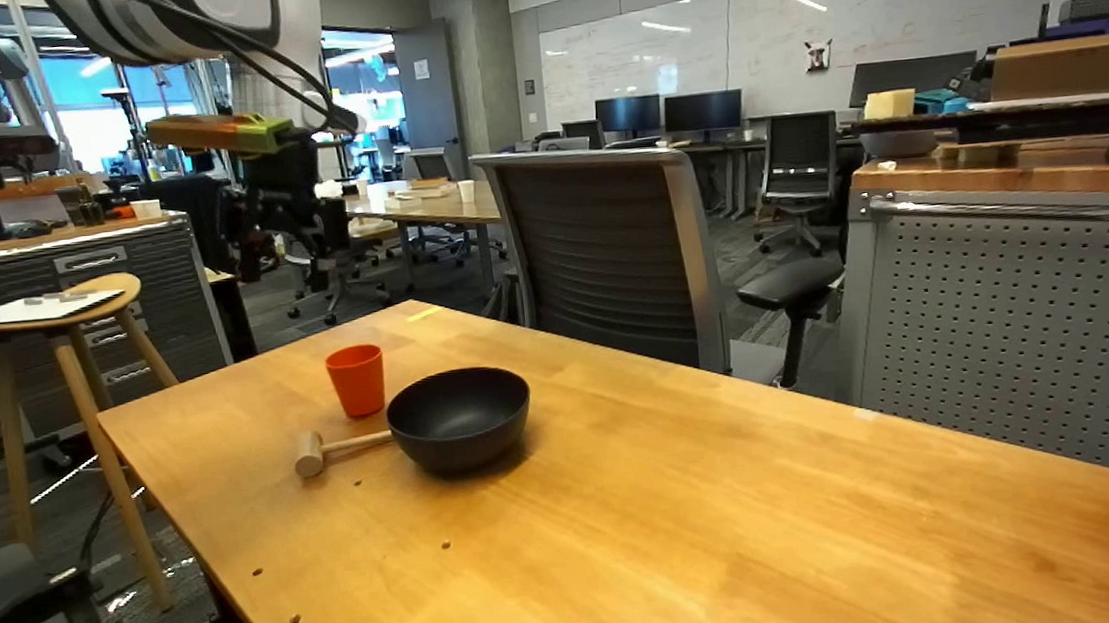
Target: Put the cup in the bowl
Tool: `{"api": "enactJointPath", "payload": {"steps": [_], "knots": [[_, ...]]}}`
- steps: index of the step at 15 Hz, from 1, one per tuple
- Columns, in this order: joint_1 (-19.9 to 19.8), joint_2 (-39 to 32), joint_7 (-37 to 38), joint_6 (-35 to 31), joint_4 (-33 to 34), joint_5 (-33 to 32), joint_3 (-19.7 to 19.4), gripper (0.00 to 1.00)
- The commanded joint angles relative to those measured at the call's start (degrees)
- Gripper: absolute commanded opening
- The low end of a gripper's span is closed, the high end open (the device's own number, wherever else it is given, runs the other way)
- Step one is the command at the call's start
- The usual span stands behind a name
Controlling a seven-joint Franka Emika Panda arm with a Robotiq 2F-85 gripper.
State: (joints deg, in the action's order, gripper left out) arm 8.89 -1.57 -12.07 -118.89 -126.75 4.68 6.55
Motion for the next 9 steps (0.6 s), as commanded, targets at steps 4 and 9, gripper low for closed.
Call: {"api": "enactJointPath", "payload": {"steps": [4,9], "knots": [[2.2,-19.4,8.5,2.8,18.7,-13.0,1.1,1.0],[2.2,-27.2,9.2,4.2,27.3,-15.5,-0.1,1.0]]}}
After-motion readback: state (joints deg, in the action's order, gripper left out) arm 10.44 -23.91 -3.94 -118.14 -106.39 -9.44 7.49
